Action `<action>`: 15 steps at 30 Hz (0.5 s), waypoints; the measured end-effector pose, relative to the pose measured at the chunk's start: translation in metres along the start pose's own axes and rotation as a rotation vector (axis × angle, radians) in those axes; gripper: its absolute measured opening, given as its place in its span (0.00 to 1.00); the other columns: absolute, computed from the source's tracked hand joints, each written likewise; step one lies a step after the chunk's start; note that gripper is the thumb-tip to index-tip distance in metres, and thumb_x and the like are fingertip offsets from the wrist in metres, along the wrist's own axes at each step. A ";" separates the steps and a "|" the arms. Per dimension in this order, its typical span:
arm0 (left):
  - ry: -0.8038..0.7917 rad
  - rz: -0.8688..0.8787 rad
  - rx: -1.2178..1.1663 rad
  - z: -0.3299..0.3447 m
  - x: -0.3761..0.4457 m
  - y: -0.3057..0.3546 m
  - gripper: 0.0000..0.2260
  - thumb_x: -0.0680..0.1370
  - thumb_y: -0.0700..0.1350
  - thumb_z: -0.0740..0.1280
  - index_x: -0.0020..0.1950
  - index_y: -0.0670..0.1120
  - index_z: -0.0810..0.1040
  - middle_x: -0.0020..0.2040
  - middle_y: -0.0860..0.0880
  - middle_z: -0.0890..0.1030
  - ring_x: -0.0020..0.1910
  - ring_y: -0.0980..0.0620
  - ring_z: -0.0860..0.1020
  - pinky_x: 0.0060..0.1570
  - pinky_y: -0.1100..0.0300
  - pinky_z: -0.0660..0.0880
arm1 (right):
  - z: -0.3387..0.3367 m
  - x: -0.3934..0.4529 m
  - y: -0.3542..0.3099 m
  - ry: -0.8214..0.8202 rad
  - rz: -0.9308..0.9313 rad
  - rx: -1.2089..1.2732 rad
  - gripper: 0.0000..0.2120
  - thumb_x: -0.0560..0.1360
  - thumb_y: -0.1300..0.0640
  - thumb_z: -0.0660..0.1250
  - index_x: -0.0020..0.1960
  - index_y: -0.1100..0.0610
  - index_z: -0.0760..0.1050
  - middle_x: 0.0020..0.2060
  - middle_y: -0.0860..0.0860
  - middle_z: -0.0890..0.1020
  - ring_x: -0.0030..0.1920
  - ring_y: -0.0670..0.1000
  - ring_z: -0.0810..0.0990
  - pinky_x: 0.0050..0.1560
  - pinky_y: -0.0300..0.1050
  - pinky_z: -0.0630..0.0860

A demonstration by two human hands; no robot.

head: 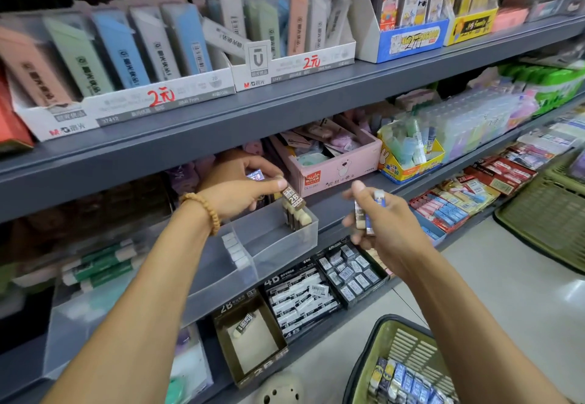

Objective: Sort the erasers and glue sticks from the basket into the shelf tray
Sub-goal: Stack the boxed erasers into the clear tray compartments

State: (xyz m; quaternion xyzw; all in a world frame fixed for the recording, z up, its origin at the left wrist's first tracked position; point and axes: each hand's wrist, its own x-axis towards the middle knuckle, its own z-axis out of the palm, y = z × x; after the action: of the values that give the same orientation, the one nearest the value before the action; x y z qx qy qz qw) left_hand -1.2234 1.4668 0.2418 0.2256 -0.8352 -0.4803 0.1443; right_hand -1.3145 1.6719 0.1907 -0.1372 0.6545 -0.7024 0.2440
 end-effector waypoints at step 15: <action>-0.158 0.127 0.427 0.044 0.002 -0.001 0.07 0.69 0.49 0.77 0.38 0.48 0.83 0.36 0.50 0.81 0.28 0.59 0.73 0.28 0.69 0.67 | -0.016 -0.003 0.012 0.042 0.024 -0.028 0.12 0.80 0.53 0.67 0.49 0.62 0.78 0.34 0.53 0.81 0.26 0.47 0.68 0.23 0.36 0.63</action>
State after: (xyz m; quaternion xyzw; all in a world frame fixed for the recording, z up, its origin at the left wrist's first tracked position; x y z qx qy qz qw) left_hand -1.2447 1.4978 0.2188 0.1597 -0.9391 -0.2988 0.0573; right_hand -1.3183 1.6869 0.1773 -0.1179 0.6708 -0.6929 0.2366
